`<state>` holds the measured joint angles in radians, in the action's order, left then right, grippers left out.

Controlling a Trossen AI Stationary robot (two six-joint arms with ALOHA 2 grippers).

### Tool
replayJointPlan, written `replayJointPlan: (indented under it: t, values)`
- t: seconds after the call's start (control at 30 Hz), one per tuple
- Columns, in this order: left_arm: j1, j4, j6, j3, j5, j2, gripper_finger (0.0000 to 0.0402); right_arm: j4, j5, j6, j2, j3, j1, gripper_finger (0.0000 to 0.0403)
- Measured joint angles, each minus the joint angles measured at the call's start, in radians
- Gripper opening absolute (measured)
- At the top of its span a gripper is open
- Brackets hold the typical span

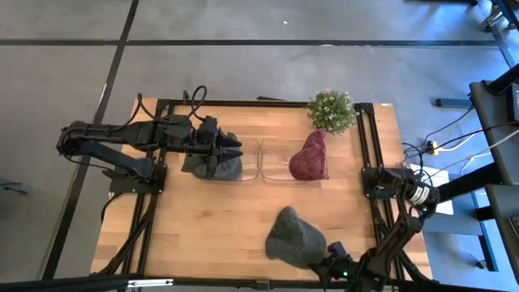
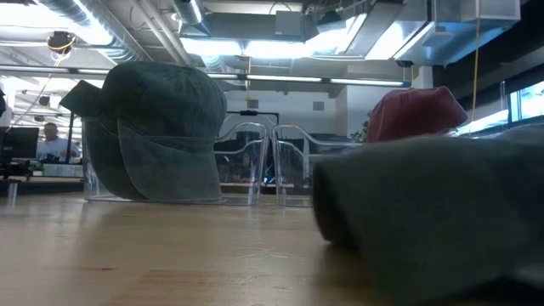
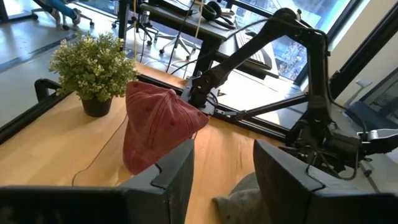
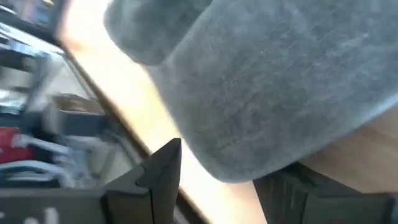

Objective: Pick & Place hat
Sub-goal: Put the black cap into the left transparent bin

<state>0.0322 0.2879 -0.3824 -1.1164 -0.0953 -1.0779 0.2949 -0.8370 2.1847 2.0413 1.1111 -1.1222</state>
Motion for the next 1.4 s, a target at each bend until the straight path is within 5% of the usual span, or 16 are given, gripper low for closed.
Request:
replayJointPlan:
  t: [0.13, 0.57, 0.87, 1.03, 1.4]
  values:
    - [0.0, 0.0, 0.0, 0.0, 0.001, 0.0, 0.0161, -0.13, -0.044, -0.024, -0.004, -0.068, 0.019, 0.0186]
    - [0.0, 0.001, 0.003, 0.0, 0.0, 0.0, 0.0161, -0.101, -0.098, -0.216, 0.009, -0.04, 0.083, 0.0178]
    - [0.0, 0.006, 0.003, 0.0, 0.0, 0.0, 0.0162, -0.105, -0.149, -0.223, 0.011, -0.041, 0.091, 0.0027]
    - [0.0, 0.011, 0.003, 0.0, 0.0, 0.0, 0.0159, -0.091, -0.185, -0.242, 0.013, -0.041, 0.093, 0.0019]
    - [0.0, -0.021, 0.002, 0.0, 0.054, 0.0, 0.0158, 0.298, -0.16, -0.313, -0.22, -0.044, 0.092, 0.0017]
